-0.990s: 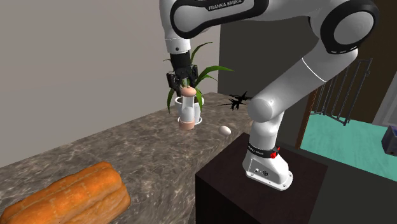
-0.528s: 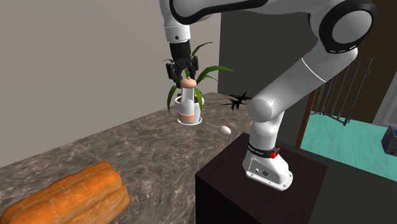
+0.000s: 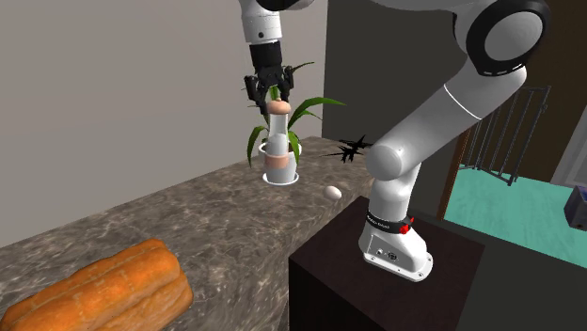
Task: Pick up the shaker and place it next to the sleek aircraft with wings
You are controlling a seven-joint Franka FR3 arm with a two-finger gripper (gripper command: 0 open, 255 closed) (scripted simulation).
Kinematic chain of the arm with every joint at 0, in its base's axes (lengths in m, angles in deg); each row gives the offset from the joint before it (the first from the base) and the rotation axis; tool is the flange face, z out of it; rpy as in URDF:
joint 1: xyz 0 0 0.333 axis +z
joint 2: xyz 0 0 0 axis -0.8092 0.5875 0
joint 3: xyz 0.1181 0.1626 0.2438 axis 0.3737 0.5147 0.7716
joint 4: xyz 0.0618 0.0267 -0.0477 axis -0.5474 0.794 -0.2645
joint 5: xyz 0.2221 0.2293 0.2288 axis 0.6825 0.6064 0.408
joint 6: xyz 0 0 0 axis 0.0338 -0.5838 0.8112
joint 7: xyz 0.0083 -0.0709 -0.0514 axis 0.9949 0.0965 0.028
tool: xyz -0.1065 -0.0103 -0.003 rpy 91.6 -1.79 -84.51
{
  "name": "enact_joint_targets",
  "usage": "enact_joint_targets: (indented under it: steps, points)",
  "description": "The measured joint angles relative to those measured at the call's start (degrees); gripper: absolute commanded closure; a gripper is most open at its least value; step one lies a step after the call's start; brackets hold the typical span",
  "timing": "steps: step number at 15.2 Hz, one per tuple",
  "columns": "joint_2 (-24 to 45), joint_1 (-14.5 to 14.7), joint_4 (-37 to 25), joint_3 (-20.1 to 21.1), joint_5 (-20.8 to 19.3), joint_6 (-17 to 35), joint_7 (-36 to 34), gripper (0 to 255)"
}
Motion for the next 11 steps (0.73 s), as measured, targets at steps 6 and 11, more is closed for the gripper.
enact_joint_targets:
  steps: [6,11]
  points:
    - [1.52,-0.58,-5.83,-0.42,-0.77,-4.35,0.01,255]
    - [1.64,-0.99,-8.12,-2.05,-1.81,-6.63,1.57,255]
